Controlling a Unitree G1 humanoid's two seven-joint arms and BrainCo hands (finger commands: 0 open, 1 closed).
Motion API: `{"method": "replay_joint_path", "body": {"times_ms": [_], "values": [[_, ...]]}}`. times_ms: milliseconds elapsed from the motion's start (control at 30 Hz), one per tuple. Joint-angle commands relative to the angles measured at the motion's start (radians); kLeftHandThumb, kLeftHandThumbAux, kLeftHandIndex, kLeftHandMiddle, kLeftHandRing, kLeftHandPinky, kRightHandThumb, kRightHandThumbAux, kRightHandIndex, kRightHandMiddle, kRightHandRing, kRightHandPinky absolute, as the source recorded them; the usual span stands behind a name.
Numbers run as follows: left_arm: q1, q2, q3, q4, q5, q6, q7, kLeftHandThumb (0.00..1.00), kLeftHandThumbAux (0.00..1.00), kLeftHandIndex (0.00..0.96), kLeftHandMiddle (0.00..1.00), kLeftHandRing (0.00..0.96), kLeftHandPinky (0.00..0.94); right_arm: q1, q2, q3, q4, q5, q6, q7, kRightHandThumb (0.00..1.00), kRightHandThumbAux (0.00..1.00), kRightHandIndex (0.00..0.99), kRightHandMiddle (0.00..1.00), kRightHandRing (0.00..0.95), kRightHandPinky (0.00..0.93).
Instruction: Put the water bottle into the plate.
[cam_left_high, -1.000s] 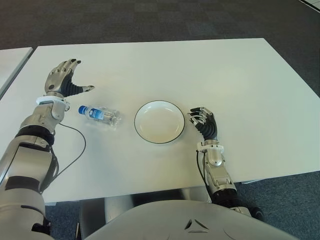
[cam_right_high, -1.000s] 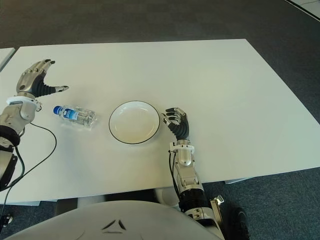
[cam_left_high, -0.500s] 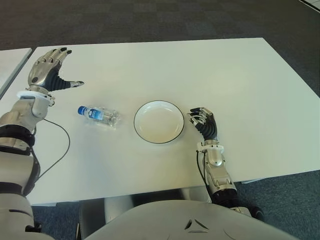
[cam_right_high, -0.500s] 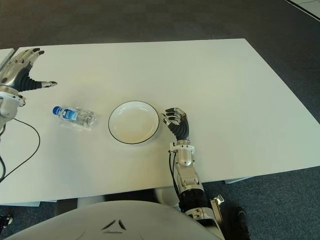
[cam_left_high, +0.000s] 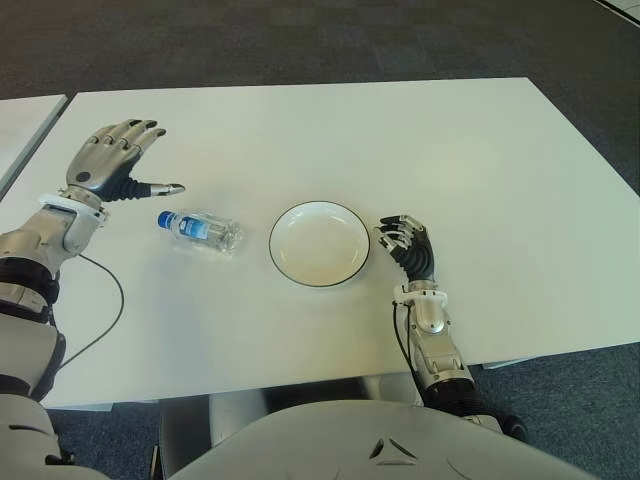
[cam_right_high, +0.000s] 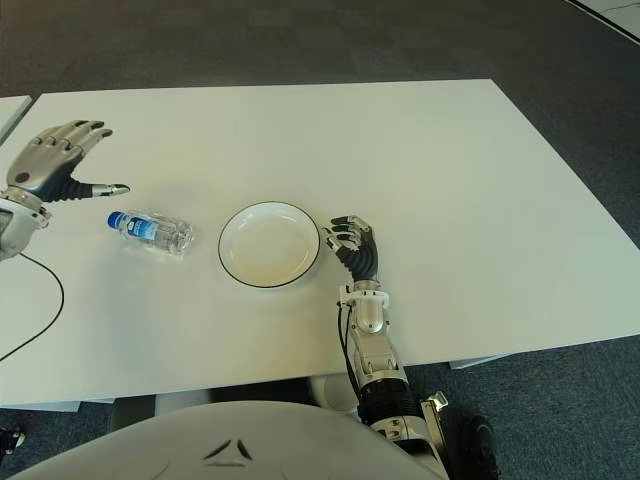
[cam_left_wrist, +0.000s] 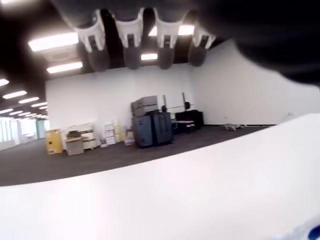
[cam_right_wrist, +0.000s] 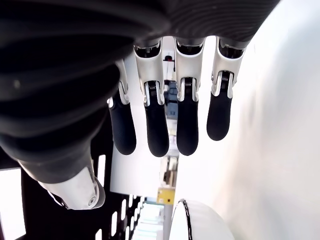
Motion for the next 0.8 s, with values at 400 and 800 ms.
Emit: {"method": "replay_joint_path", "body": {"times_ms": [400,800], "values": [[-0.034,0.014,-0.19,0.104,0.179,-0.034,0.11,0.399,0.137,0.0,0.0,0.0,0.0,0.016,0.002,-0.003,-0.007,0.0,0.039,-0.001,0.706,0.737,0.415,0.407,0.382,0.386],[-0.04,-0.009,-0.289,0.12,0.241,-0.022,0.105,0.403,0.132,0.0,0.0,0.0,0.0,0.017,0.002,-0.004,-0.005,-0.002,0.036,-0.004,0.705,0.737,0.415,0.41,0.386,0.385]]}}
